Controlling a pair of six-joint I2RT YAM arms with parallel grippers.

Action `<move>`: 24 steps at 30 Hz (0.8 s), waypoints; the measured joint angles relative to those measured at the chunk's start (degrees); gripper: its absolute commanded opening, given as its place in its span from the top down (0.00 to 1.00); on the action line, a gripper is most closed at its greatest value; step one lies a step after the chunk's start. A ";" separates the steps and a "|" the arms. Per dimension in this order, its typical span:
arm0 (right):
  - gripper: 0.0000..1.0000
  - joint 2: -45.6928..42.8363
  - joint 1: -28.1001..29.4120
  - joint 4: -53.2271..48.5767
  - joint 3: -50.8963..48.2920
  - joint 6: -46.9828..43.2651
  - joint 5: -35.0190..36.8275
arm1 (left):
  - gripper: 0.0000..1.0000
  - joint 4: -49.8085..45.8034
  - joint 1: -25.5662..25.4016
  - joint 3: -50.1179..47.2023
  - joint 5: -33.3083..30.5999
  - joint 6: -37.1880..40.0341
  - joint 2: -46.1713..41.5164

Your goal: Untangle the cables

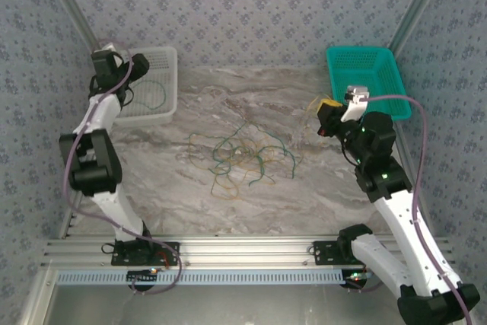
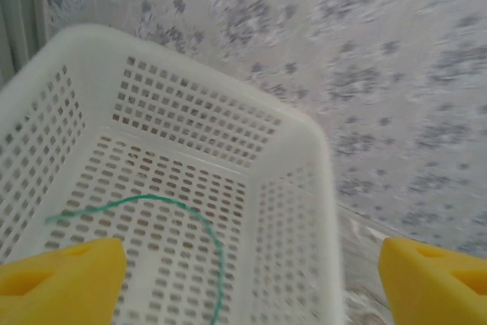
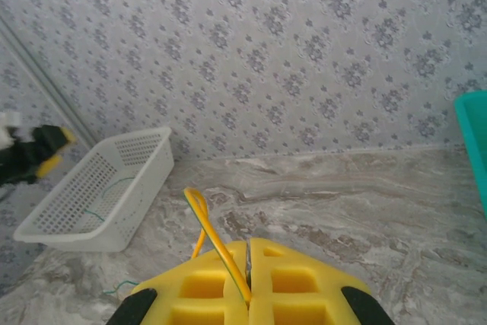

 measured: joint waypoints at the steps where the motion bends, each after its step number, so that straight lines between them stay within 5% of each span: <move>1: 1.00 0.70 -0.83 0.04 0.00 0.63 -0.02 | 0.17 -1.27 -1.16 -1.84 -1.18 0.39 -4.44; 4: 1.00 2.75 -5.57 0.72 0.02 2.99 -0.90 | 0.18 -2.99 -7.80 -7.08 -5.55 1.90 -17.59; 12: 1.00 10.60 -21.62 6.12 3.98 11.10 -7.74 | 0.23 1.95 -40.17 -31.36 -15.61 5.62 -44.33; 20: 1.00 21.46 -29.05 13.66 14.01 14.58 -10.58 | 0.23 3.67 -57.70 -39.82 -20.13 3.87 -36.68; 24: 1.00 27.08 -29.90 19.26 16.26 13.27 -8.13 | 0.23 6.78 -61.51 -40.28 -20.39 2.62 -33.09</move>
